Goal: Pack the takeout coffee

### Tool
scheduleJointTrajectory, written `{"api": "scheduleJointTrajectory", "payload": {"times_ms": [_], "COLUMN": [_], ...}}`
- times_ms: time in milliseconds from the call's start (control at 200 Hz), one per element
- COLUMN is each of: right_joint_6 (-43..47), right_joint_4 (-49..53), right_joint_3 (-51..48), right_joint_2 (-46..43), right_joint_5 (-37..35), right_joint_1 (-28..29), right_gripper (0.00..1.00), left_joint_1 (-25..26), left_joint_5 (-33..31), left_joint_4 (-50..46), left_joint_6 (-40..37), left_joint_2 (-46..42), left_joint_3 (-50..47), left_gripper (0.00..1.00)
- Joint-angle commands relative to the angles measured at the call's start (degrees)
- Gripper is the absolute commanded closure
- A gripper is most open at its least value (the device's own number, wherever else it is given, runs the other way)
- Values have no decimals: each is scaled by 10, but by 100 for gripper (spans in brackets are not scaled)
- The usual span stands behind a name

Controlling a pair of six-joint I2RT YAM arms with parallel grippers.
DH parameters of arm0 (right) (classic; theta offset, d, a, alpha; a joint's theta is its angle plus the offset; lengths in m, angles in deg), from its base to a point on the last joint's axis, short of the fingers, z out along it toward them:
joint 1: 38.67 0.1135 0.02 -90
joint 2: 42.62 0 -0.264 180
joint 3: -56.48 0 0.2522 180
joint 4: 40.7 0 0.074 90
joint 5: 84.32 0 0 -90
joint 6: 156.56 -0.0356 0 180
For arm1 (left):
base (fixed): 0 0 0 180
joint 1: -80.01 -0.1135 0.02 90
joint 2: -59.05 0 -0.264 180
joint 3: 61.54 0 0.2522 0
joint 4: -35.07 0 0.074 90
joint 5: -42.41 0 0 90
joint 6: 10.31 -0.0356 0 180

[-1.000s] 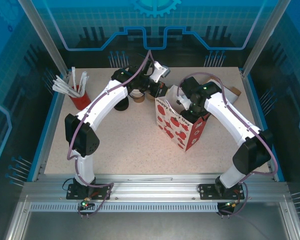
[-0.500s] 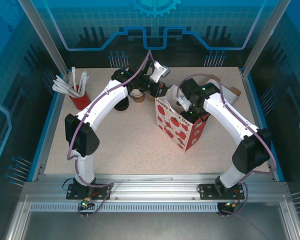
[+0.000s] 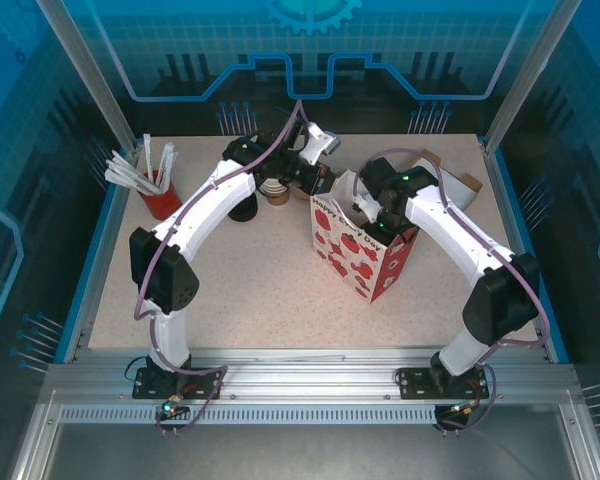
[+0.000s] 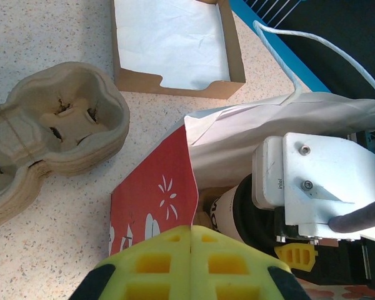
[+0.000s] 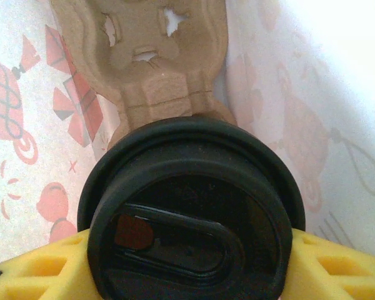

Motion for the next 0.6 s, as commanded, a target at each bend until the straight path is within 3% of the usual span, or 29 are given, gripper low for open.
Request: {"api": "scheduleJointTrajectory", "payload": {"times_ms": [0, 595], "right_joint_6": [3, 1], "right_joint_4": [6, -2], "right_joint_3": [-14, -29], "right_joint_2": [17, 40], "right_joint_5": [1, -8], "right_joint_1": [-9, -13], "right_gripper": [72, 72], "left_joint_1": [2, 2], "left_joint_5": [12, 12], "left_joint_4": [-27, -27], "left_joint_6": [-11, -12], "left_joint_2": [2, 4], "left_joint_3": [14, 14], "left_gripper": [100, 100]}}
